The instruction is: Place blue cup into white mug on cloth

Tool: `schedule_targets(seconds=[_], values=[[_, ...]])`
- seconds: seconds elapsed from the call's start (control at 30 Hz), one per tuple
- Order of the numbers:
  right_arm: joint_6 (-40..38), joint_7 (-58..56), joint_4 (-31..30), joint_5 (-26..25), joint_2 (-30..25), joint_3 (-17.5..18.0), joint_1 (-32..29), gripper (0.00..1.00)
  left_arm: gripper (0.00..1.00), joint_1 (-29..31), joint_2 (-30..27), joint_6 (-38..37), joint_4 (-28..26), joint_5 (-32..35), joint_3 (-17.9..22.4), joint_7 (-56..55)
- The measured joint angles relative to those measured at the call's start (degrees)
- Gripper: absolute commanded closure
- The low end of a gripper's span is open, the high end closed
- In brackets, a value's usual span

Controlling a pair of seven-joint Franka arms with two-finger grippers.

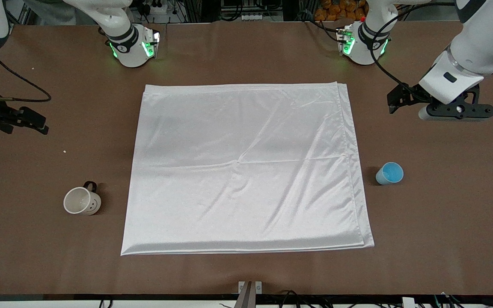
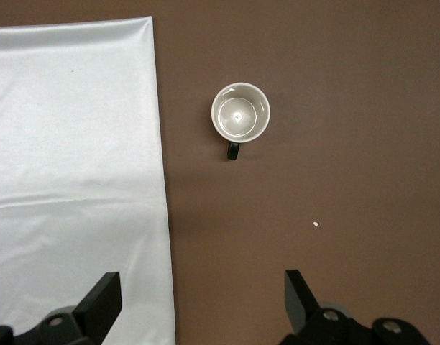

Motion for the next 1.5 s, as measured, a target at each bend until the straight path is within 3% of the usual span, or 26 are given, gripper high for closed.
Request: schedule_targets(seconds=[0.27,0.53,1.1,1.5], values=[[5.6,-0.1,-3.9,0.0,1.1,0.0,-0.1,0.0,0.0,0.0,0.5,0.0,-0.5,0.0,0.0,0.0],[15.9,-0.9,-11.7,0.0,2.4,0.0,-0.4,0.0,0.0,0.9,1.4,3.2,-2.6,0.0,0.1,-0.2],[24.9,-1.8,-14.4,0.0,13.0,-0.1,-2.8,0.0,0.48,2.7,2.0,16.0,-14.1,0.9,0.1,-0.2],[29.1,-5.3,-14.5,0.1,20.3,-0.2,-4.8,0.0,0.73,3.3,3.2,17.9,-15.6,1.7,0.1,-0.2]])
